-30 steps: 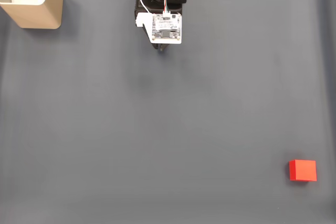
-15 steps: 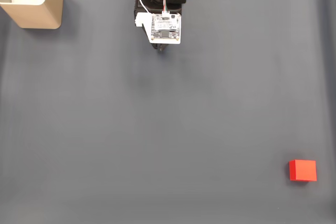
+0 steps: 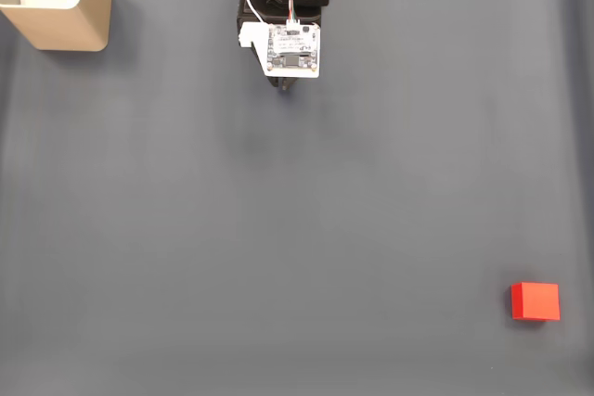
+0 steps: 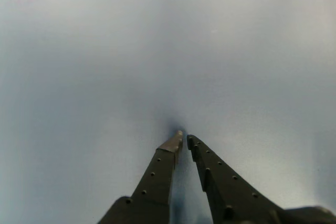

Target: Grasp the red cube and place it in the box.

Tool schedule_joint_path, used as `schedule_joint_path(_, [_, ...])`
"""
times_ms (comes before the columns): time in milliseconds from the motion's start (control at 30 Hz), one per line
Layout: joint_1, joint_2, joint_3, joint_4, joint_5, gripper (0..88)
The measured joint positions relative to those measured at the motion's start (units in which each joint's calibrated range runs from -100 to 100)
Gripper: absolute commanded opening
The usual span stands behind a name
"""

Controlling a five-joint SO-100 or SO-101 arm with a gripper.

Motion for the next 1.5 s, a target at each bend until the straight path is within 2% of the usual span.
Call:
schedule_joint_path(167, [0.00, 0.00, 0.00, -1.35, -1.12, 0.0])
schedule_joint_path(633, [0.45, 4.34, -1.72, -23.71, -2.25, 0.0])
schedule_joint_path(1000, [-1.11, 22.93, -22.69, -24.82, -3.42, 0.0])
schedule_joint_path(1167, [-2.60, 31.70, -33.73, -21.64, -3.66, 0.0])
schedule_joint_path(1500, [-8.16, 44.72, -49.01, -17.90, -1.07, 0.0])
